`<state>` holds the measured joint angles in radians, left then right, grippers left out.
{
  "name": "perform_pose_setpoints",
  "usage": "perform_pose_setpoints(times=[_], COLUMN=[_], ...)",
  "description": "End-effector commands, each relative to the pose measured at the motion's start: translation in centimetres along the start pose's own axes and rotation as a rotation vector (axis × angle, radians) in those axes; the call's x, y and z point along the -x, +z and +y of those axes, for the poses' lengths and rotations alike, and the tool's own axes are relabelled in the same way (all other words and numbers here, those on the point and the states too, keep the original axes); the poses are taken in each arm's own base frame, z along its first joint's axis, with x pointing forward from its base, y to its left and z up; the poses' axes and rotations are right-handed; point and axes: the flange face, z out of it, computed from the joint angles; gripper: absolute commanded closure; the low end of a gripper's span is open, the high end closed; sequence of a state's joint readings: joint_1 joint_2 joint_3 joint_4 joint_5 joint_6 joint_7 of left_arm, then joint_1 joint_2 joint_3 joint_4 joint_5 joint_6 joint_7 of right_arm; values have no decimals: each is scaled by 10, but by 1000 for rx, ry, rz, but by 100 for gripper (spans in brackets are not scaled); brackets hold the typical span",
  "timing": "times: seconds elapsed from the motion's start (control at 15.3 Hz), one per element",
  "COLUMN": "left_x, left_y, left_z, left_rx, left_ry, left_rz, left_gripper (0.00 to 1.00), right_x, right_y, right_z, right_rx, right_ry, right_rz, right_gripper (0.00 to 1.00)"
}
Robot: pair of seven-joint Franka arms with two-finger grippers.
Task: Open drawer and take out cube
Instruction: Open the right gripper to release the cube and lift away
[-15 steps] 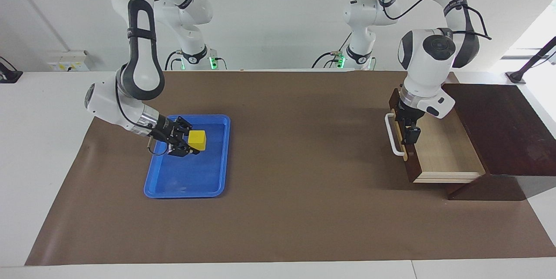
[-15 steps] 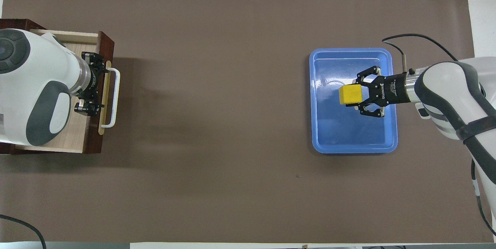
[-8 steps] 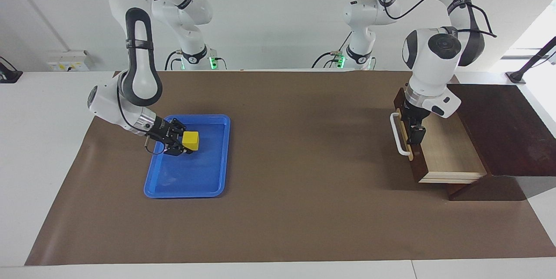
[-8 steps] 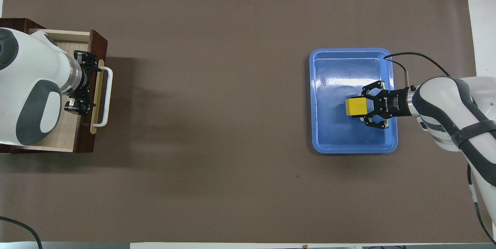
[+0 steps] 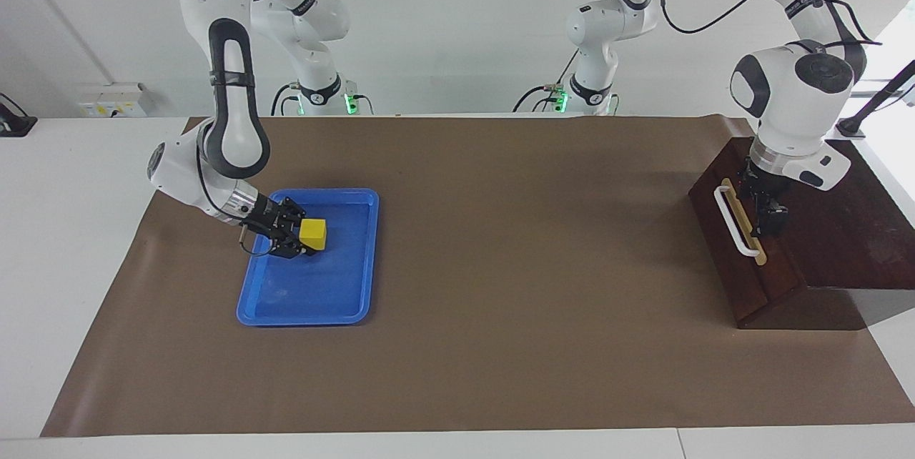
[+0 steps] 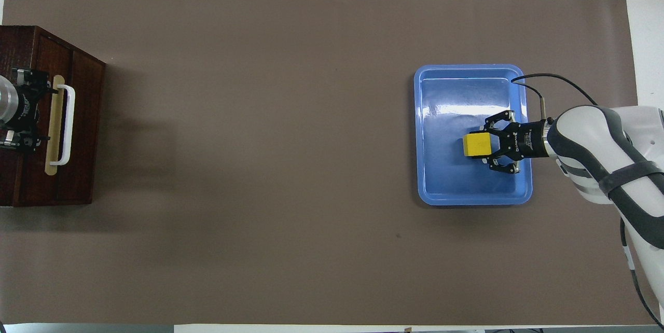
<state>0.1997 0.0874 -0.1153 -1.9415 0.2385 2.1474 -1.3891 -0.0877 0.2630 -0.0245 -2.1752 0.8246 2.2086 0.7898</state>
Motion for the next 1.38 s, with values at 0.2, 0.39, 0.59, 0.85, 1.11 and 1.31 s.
perform_pose_setpoints(times=[0.2,0.39,0.59,0.85,1.11,1.31], left_x=[26,56,82,106,114,120], left_y=[-3,-32,-84,-142,-146,-159], left_z=[5,9,4,-3,-7,-15], left_rx=[-20,-20,-59,-99,-57,-48], left_ry=[89,146,412,883,1187,1233], left_rz=[6,-18,-103,-254,-354,-352], left_gripper=[0,0,0,0,0,0], right_x=[-4,-4,-4,5,38,74], right_y=[2,2,2,-7,-46,-90], right_z=[4,4,4,-2,-27,-40], right_rx=[-1,-3,-1,18,64,64], right_ry=[-33,-37,-36,-56,-79,-129], right_rz=[20,22,22,21,48,46], right_gripper=[38,12,0,0,0,0])
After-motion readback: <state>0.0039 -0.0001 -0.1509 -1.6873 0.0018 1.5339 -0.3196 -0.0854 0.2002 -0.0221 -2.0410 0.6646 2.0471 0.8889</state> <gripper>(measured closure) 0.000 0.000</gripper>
